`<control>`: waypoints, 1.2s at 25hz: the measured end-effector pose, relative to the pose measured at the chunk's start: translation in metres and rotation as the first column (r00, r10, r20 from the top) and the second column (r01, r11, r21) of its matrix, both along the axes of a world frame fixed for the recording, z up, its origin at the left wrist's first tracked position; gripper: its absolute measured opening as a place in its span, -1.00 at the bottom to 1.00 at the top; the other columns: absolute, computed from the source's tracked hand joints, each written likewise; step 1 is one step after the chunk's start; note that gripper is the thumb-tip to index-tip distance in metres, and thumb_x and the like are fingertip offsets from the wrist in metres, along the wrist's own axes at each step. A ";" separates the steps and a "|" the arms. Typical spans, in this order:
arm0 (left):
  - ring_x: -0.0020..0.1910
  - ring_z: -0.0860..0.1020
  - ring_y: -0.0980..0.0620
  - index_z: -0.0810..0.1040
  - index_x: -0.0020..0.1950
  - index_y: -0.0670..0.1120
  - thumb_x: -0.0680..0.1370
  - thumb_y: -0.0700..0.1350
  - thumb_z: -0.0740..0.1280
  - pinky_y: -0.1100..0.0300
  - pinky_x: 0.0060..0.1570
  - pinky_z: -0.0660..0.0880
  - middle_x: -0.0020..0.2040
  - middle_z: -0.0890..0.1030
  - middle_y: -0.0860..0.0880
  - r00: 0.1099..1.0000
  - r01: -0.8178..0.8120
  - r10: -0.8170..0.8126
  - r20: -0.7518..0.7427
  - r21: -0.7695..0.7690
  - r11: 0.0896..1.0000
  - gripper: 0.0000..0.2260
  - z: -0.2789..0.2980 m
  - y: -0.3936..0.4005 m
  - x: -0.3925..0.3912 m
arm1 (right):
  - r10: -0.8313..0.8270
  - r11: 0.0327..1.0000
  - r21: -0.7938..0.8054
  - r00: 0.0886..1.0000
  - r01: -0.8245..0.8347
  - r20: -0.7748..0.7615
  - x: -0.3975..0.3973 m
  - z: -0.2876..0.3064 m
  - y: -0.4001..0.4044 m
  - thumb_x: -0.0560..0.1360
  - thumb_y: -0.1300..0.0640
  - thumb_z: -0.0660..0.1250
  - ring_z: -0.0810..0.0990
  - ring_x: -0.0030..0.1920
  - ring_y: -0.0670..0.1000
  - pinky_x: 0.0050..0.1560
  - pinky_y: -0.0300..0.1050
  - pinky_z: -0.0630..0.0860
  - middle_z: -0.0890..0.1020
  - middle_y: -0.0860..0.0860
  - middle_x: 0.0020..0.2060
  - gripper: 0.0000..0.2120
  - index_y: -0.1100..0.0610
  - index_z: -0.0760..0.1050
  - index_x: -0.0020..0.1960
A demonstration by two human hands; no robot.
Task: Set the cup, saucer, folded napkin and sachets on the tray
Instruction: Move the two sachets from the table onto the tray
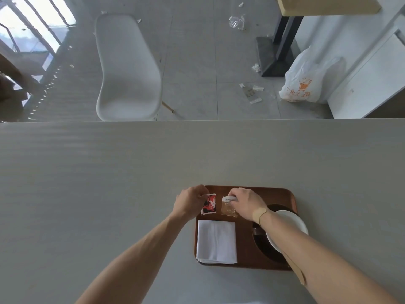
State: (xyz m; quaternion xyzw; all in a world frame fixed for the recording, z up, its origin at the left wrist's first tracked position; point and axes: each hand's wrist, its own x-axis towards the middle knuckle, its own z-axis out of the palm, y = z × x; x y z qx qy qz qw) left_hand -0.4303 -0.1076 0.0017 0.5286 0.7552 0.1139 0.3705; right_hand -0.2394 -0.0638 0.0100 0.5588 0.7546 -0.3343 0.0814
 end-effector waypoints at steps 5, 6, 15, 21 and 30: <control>0.09 0.47 -0.07 0.58 0.12 0.00 0.57 -0.11 0.26 0.09 0.01 0.38 0.07 0.60 -0.01 0.930 0.235 -0.184 -0.317 0.131 0.963 -0.82 -0.007 0.006 0.007 | -0.002 0.990 0.138 1.000 -0.001 0.022 -0.006 -0.006 0.002 0.58 0.03 0.25 0.55 0.01 0.03 -0.11 -0.13 0.48 0.61 0.03 0.05 -0.84 0.04 0.51 0.11; 0.08 0.46 -0.07 0.57 0.12 -0.01 0.57 -0.11 0.26 0.09 0.01 0.40 0.08 0.58 -0.02 0.913 0.261 -0.198 -0.356 0.137 0.956 -0.83 -0.009 0.006 0.008 | 0.002 0.984 0.175 0.999 -0.008 0.033 -0.006 -0.008 0.001 0.58 0.01 0.26 0.54 0.02 0.03 -0.08 -0.12 0.50 0.60 0.02 0.04 -0.83 0.04 0.51 0.12; 0.07 0.46 -0.06 0.55 0.14 0.03 0.55 -0.02 0.32 0.10 0.01 0.41 0.10 0.54 0.02 0.886 0.340 -0.237 -0.400 0.210 0.917 -0.82 -0.018 -0.009 0.002 | 0.098 0.932 0.346 0.993 -0.114 0.064 -0.003 -0.016 -0.008 0.55 -0.02 0.31 0.47 0.19 0.05 0.14 -0.05 0.46 0.54 -0.01 0.19 -0.65 -0.01 0.45 0.31; 0.17 0.48 -0.08 0.53 0.30 0.07 0.46 0.12 0.41 0.02 0.09 0.41 0.19 0.57 0.05 0.863 0.427 -0.322 -0.390 0.219 0.877 -0.58 -0.020 -0.034 -0.007 | 0.215 0.929 0.272 0.964 -0.251 0.155 0.004 -0.019 -0.013 0.49 -0.10 0.35 0.41 0.24 0.07 0.18 0.01 0.40 0.47 0.00 0.27 -0.47 -0.03 0.34 0.42; 0.22 0.43 -0.08 0.47 0.36 0.07 0.45 0.09 0.39 0.01 0.21 0.37 0.21 0.51 0.03 0.843 0.446 -0.358 -0.401 0.152 0.882 -0.52 -0.023 -0.024 -0.006 | 0.183 0.945 0.238 0.966 -0.225 0.185 0.001 -0.024 -0.015 0.50 -0.10 0.35 0.39 0.23 0.08 0.15 0.01 0.41 0.43 0.01 0.26 -0.44 -0.04 0.30 0.44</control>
